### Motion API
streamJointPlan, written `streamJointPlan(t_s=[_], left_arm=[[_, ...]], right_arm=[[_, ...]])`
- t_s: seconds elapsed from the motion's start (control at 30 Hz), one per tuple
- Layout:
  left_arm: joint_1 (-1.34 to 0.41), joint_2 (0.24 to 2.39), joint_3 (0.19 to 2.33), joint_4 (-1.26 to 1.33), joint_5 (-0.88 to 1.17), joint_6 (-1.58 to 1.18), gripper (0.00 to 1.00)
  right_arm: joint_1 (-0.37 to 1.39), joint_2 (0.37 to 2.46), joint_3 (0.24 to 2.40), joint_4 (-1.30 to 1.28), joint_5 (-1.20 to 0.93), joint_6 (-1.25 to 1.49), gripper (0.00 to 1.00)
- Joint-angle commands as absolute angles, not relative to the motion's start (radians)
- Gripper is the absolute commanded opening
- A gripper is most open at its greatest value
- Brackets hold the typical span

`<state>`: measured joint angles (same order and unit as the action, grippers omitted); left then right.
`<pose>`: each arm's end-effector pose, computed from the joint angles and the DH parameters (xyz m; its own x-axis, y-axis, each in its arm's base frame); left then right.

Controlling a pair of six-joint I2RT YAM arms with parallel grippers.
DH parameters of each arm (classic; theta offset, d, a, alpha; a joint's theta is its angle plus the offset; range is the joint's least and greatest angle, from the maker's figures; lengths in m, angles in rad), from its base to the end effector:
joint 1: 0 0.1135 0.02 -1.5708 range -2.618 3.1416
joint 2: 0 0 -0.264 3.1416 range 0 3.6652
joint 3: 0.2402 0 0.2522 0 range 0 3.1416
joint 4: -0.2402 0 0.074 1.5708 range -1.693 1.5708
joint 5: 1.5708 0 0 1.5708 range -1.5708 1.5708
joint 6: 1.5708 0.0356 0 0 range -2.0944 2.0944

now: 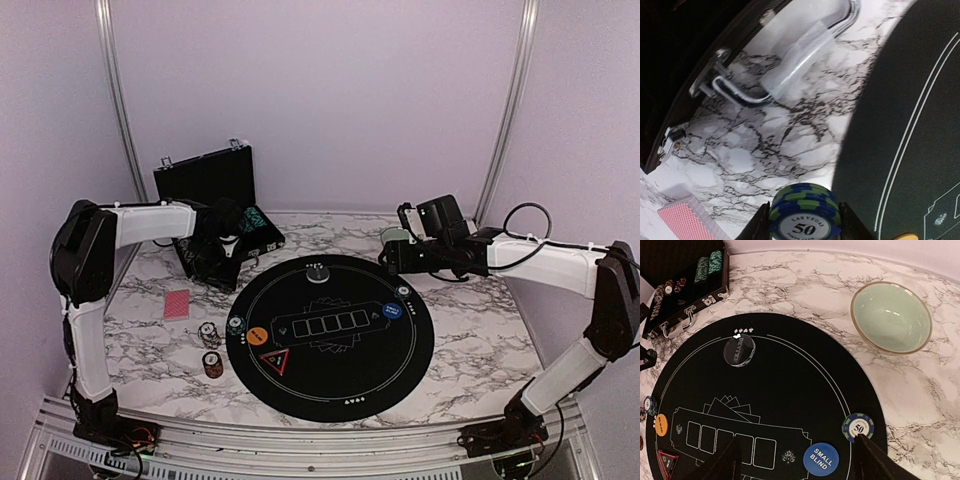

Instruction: Distribute texas hold em gaming equipment

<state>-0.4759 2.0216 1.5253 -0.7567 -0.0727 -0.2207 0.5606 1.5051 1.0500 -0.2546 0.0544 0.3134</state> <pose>0.3685 -0.1870 0.1832 -0.9195 0.2283 -0.3200 0.2413 0.9704 -0.0011 0.2824 0.1750 0.2518 -0.6779 -0.0621 -0.7325 -0.3017 0.9322 0.2002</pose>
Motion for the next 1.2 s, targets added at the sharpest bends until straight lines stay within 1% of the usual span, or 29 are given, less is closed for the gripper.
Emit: streamJointPlan(t_s=[0.0,0.57,0.77,1.03,1.17], left_arm=[[-0.516,2.083,1.629,-0.833,-0.089,-0.213,0.36],[-0.666,2.338,1.986,-0.919,-0.044,-0.251,0.36],[-0.692,2.401,2.050,-0.935,-0.045,-0.259,0.37],[-0.706,2.422,2.065,-0.941,-0.057,-0.265,0.44],[-0.706,2.420,2.062,-0.942,-0.067,-0.265,0.50]], right_arm=[[0.571,1.482,1.045,-0.240,0.051,0.305,0.74],[0.571,1.482,1.005,-0.237,0.028,0.314,0.74],[0.572,1.469,0.985,-0.243,0.018,0.315,0.73],[0.571,1.473,0.973,-0.242,0.025,0.311,0.74],[0.571,1.476,0.971,-0.232,0.017,0.308,0.73]])
